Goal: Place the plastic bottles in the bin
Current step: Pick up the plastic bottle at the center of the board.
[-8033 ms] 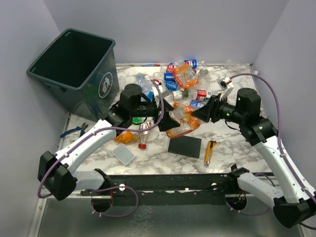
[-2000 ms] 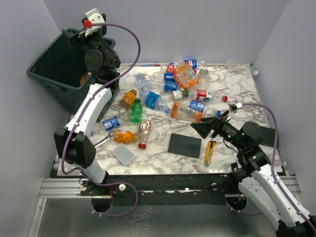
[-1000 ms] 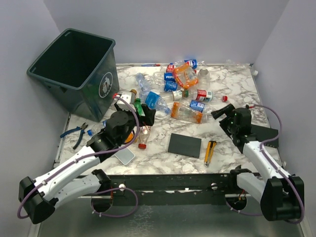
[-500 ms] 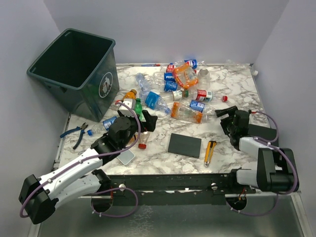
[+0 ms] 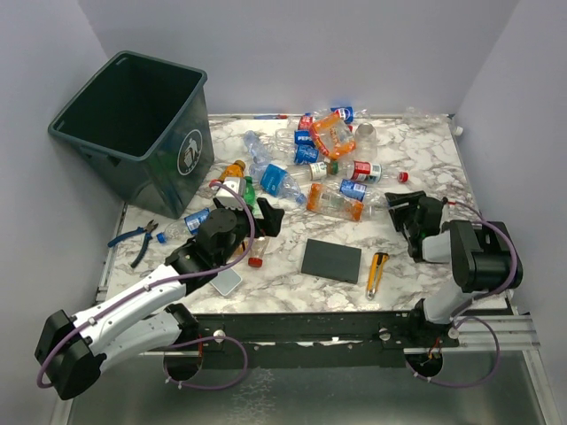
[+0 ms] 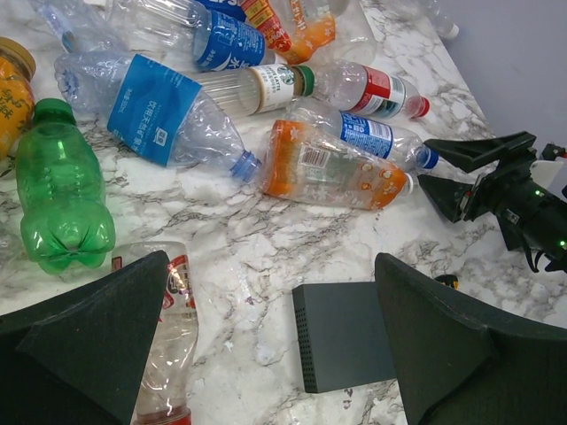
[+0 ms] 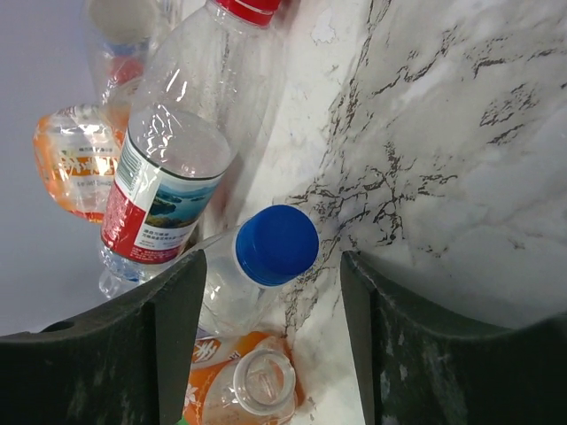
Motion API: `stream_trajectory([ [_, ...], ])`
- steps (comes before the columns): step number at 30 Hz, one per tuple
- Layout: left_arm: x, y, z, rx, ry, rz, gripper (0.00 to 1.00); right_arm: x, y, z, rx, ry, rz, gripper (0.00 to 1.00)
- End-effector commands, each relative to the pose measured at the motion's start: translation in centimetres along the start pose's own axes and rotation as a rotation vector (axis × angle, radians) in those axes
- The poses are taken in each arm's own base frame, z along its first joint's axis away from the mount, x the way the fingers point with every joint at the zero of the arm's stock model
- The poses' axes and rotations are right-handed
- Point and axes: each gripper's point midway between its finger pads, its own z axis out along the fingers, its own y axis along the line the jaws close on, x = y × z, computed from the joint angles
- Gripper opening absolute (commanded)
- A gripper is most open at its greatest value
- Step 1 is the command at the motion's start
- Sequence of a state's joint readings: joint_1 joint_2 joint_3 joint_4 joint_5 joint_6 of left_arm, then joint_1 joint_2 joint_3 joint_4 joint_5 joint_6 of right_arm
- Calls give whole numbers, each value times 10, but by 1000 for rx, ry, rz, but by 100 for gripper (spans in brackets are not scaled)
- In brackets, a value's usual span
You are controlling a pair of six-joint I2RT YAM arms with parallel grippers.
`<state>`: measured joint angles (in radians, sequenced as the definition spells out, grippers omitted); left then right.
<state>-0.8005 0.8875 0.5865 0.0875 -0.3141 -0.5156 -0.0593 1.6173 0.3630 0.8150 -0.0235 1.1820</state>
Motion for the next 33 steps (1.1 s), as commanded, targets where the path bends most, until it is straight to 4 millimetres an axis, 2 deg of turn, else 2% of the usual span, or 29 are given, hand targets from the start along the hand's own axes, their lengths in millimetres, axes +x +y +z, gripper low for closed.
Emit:
stream_trajectory([
  [1,7,3,3,-5,16,12,99,0,10,8,-57,7,44,62],
  [4,8,3,5,-10,21,20,99,5,9,12,-73,24,61,50],
  [11,10,4,6,-12,27,23,99,9,9,14,-104,34,80,42],
  [15,10,4,6,-13,28,26,99,8,21,8,-143,43,48,66],
  [18,10,4,6,-13,29,27,99,8,23,0,-114,59,-10,76],
  [24,11,3,8,-13,34,20,99,15,19,-34,-84,98,-127,83],
  [27,13,1,9,-6,47,15,99,28,12,-49,-84,150,-134,84],
  [33,18,-3,11,14,68,4,99,53,3,-56,-67,229,-117,85],
])
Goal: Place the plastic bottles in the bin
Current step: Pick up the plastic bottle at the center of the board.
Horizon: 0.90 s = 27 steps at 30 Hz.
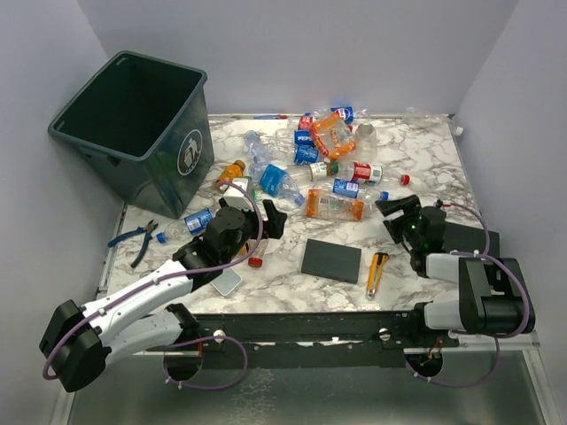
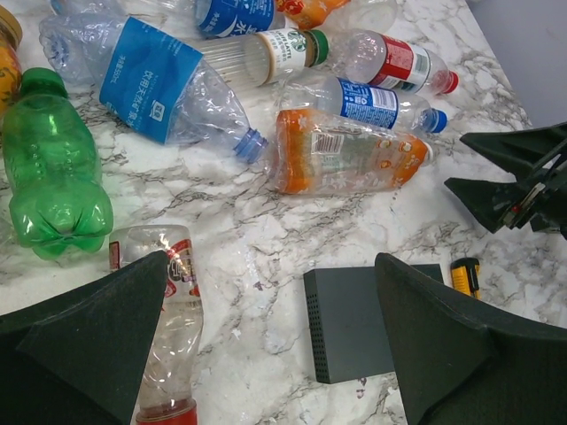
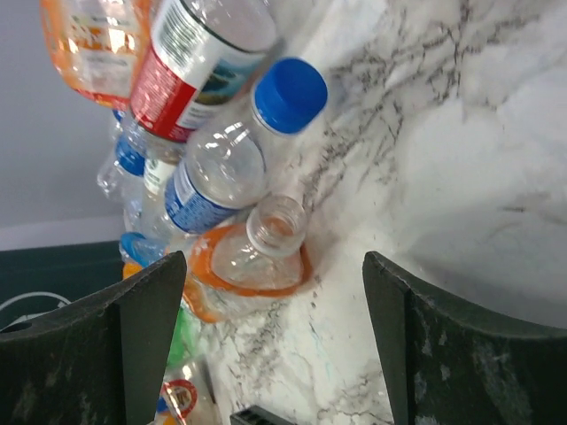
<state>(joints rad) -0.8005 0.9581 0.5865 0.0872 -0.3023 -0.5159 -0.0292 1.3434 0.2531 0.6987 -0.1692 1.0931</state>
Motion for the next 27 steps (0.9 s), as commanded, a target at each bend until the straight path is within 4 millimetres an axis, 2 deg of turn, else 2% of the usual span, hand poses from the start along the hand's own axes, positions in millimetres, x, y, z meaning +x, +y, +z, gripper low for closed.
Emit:
stream_trajectory([
  [1,-3,-9,0,40,2,-17,99,26,-14,-1,47,97,5,85],
  [8,-7,-8,-7,44,-18,-28,99,42,-11,19,54,131,93,78],
  [18,-10,-6,-10,38,-32,-29,99,32,-11,36,56,44,193,58],
  [25,-8,-5,-9,35,-25,-27,99,27,-13,47,58,16,209,58],
  [27,-7,-5,-9,33,-24,-26,99,30,-14,51,59,27,208,62],
])
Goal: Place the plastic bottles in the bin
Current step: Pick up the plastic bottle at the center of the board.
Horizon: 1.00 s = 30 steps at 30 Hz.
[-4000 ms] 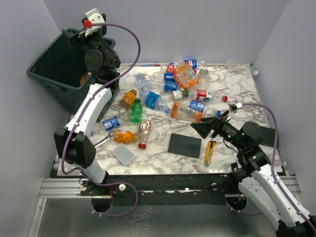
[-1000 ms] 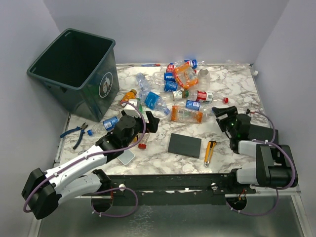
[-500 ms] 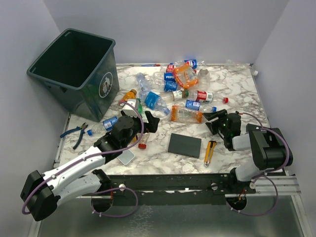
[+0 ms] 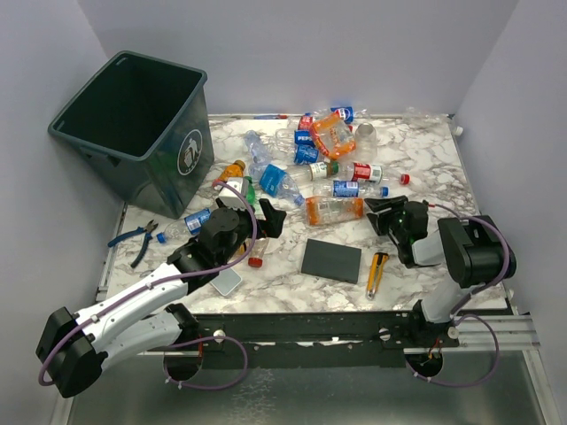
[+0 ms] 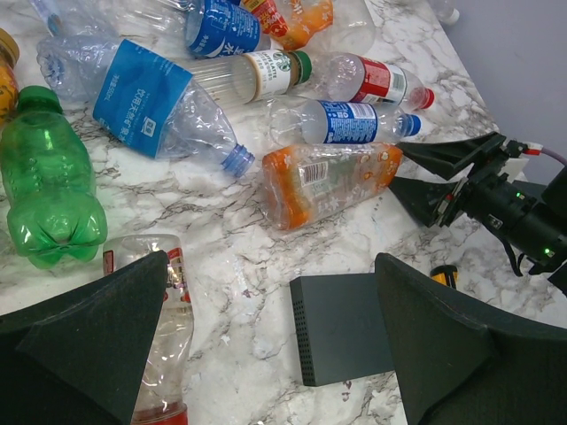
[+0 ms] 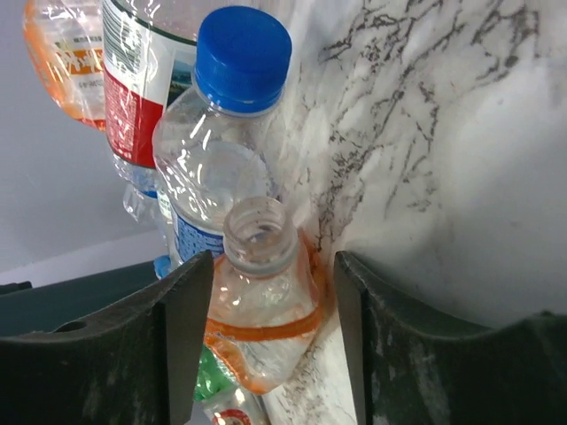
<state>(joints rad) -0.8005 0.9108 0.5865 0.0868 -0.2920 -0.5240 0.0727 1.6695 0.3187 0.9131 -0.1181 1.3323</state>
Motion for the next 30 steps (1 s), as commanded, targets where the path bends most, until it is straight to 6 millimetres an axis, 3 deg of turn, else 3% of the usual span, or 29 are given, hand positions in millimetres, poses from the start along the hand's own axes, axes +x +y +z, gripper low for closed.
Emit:
stream_trajectory([
  [1,5,2,-1,1,10,-3,99,-5,-6,11,21,-30,6,66],
  [3,5,2,-1,0,12,-2,99,-5,-8,12,23,-29,6,74],
  [6,5,3,-1,-4,9,-2,99,-4,-10,13,42,-22,-23,75],
  [13,6,3,1,-6,15,-1,99,0,-7,19,15,5,-33,44],
  [18,4,4,-1,-8,8,1,99,3,0,6,-22,12,-77,25],
  [24,-19,-1,-6,-6,-54,12,99,2,38,-36,-78,36,-313,1],
  [25,-26,-4,-7,-1,-70,13,99,1,41,-47,-60,37,-360,1],
  [27,-42,-10,-10,12,-106,18,99,-6,74,-67,-129,10,-485,1],
  [30,-68,-28,-14,71,-161,40,99,-1,111,-100,-193,60,-645,1],
])
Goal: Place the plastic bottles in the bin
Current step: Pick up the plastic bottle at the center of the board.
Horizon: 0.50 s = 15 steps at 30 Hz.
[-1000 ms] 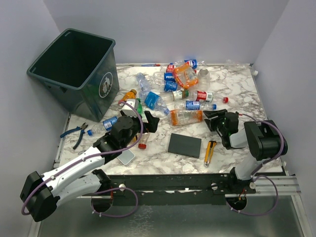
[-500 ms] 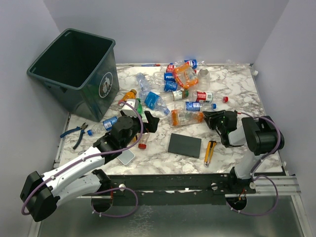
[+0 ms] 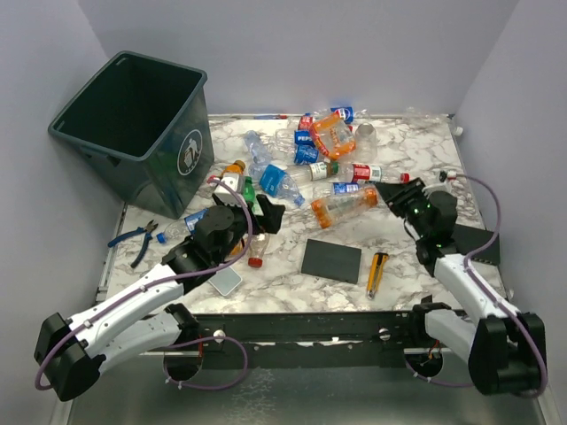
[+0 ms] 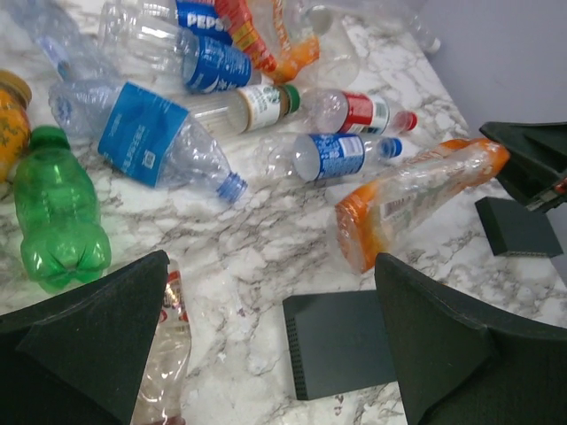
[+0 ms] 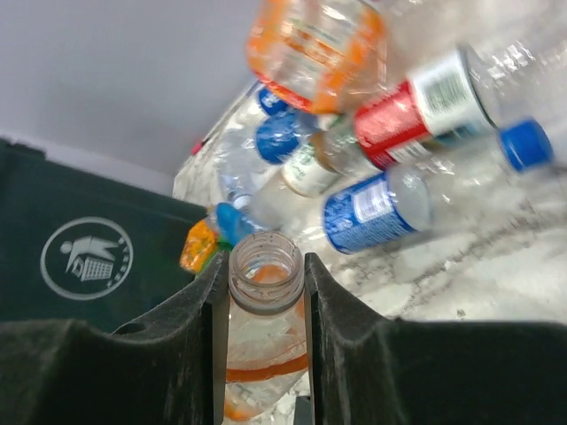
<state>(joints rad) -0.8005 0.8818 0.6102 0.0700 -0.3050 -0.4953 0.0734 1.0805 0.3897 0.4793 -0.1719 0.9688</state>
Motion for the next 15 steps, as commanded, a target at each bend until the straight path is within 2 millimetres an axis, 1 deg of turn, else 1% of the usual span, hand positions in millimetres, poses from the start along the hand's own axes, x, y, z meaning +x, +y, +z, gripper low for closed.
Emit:
stream_trajectory([
  [1,-61,-33,-8,108,-140,41,99,4,31,-33,-28,159,-279,1],
  [4,-76,-76,-13,315,-150,152,99,8,66,-48,-125,275,-372,1],
  [5,-76,-93,-15,401,-127,200,99,11,78,-51,-165,310,-402,1],
  [7,-70,-118,-11,511,-43,264,99,18,98,-56,-231,362,-472,1],
  [8,-63,-131,-10,580,22,287,99,25,109,-59,-268,389,-510,1],
  [9,-62,-142,-8,630,62,305,99,31,118,-61,-297,414,-545,1],
  [12,-50,-165,-5,746,164,296,99,44,151,-70,-420,471,-613,1],
  [15,-34,-182,-7,851,261,246,99,47,179,-79,-524,469,-630,1],
])
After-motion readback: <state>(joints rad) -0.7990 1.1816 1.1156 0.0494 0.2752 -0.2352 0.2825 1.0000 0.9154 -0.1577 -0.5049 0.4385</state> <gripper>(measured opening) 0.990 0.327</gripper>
